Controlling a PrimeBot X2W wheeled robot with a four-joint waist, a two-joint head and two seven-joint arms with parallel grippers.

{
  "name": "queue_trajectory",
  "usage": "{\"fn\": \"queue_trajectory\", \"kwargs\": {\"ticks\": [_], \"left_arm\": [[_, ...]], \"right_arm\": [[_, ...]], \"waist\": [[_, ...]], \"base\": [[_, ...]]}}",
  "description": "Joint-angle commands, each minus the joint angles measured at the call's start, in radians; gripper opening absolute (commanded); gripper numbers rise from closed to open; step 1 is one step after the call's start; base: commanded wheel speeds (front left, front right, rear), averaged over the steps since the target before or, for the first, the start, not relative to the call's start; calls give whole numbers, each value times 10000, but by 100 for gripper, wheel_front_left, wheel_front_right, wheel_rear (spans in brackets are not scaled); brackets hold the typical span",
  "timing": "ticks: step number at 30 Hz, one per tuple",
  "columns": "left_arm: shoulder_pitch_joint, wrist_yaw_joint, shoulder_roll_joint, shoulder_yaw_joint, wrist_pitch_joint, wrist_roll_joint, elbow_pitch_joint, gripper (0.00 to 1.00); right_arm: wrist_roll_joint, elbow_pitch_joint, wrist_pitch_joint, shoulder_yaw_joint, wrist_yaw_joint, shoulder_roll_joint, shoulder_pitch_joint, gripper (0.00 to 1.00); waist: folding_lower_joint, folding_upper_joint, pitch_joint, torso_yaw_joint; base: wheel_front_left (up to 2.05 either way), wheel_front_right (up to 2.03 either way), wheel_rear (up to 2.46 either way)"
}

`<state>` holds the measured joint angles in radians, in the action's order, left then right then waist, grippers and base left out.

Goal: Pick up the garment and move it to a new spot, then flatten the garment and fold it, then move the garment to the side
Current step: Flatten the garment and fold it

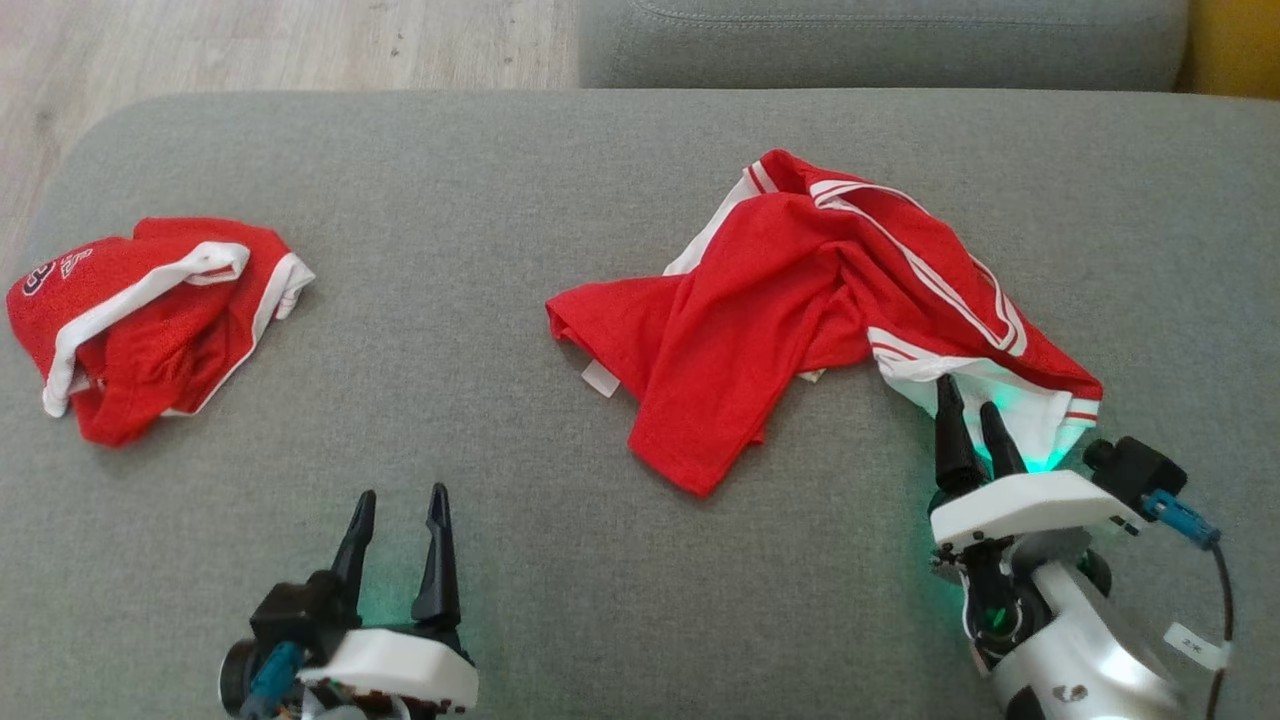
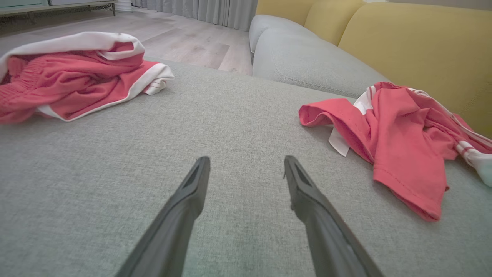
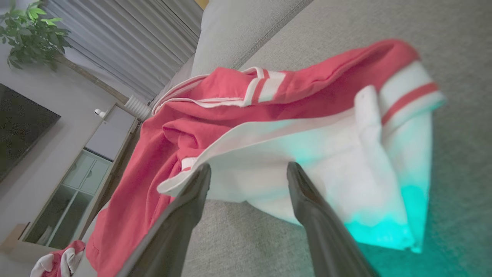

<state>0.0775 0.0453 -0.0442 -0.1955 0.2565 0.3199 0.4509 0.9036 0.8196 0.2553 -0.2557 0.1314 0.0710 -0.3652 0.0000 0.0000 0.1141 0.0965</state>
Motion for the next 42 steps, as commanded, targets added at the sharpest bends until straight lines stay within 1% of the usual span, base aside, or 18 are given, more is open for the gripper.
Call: {"fn": "queue_trajectory", "kwargs": {"ticks": [1, 7, 16, 23, 25, 28, 30, 31, 33, 34, 35, 38, 42], "left_arm": [[342, 41, -60, 236, 53, 30, -243, 100], [388, 55, -60, 221, 53, 14, -276, 100], [422, 91, -60, 196, 53, 36, -286, 100], [436, 119, -60, 167, 53, 75, -216, 100], [458, 141, -60, 136, 53, 99, -212, 100], [480, 167, -60, 84, 53, 133, -169, 100], [496, 208, -60, 47, 53, 224, -82, 100], [515, 242, -60, 19, 53, 249, -35, 100], [560, 303, -60, -20, 53, 300, 31, 100], [580, 325, -60, -25, 53, 348, 46, 100], [596, 343, -60, -36, 53, 413, 65, 100], [647, 377, -60, -39, 53, 574, 81, 100], [605, 392, -60, 9, 53, 554, 53, 100]], "right_arm": [[323, -319, 31, -337, -7, -171, -374, 100], [1174, -813, -160, -868, -7, -188, -446, 100], [1993, -1278, -224, -1318, -7, -194, -525, 100], [2152, -981, -186, -1492, -7, -153, -711, 100], [2349, -900, -144, -1471, -7, -168, -842, 97], [2515, -794, -105, -1481, -7, -182, -971, 100], [2604, -625, -87, -1492, -7, -190, -1040, 96], [2624, -485, -76, -1484, -7, -193, -1085, 90], [2650, -205, -48, -1438, -7, -197, -1201, 60], [2586, -67, -32, -1461, -7, -199, -1275, 26], [2537, 71, -18, -1469, -7, -200, -1341, 0], [2429, 359, 27, -1562, -7, -204, -1522, 0], [2068, 6, 57, -1619, -7, -206, -1489, 0]], "waist": [[0, 0, 18, -1], [0, 0, 91, -20], [0, 0, 153, -18], [0, 0, 190, 9], [0, 0, 221, 29], [0, 0, 251, 46], [0, 0, 267, 60], [0, 0, 275, 70], [0, 0, 305, 85], [0, 0, 316, 93], [0, 0, 325, 100], [0, 0, 326, 156], [0, 0, 222, 161]], "base": [[0, 0, 0], [0, 0, 0], [0, 0, 0], [0, 0, 0], [0, 0, 0], [0, 0, 0], [0, 0, 0], [0, 0, 0], [0, 0, 0], [0, 0, 0], [0, 0, 0], [0, 0, 0], [0, 0, 0]]}}
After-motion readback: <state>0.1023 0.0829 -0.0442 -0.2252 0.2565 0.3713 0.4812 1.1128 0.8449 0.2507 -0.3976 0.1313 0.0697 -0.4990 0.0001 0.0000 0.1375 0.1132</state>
